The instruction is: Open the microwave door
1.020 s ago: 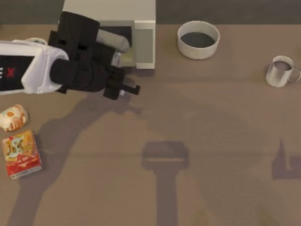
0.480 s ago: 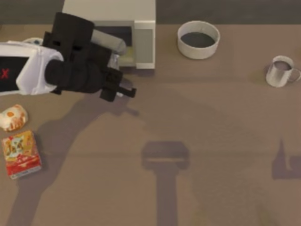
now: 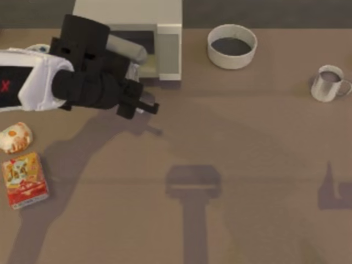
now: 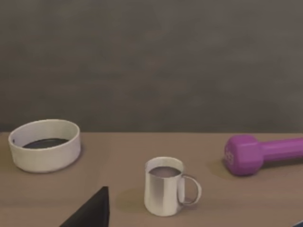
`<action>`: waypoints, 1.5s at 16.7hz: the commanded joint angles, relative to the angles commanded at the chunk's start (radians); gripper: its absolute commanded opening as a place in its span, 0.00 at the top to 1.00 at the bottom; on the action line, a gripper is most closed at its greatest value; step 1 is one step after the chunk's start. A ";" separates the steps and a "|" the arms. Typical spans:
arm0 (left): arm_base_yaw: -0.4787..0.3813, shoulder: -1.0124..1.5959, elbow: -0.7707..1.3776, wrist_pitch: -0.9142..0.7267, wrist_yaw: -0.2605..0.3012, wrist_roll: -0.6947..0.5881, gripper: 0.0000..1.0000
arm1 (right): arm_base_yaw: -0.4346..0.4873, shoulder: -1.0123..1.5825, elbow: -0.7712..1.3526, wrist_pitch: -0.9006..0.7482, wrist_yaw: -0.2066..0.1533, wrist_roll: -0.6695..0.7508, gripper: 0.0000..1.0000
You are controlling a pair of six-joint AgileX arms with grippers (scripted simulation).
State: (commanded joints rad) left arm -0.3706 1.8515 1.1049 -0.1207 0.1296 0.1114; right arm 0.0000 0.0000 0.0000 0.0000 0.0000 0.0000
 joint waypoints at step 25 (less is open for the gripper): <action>0.040 -0.028 -0.033 -0.011 0.078 0.094 1.00 | 0.000 0.000 0.000 0.000 0.000 0.000 0.00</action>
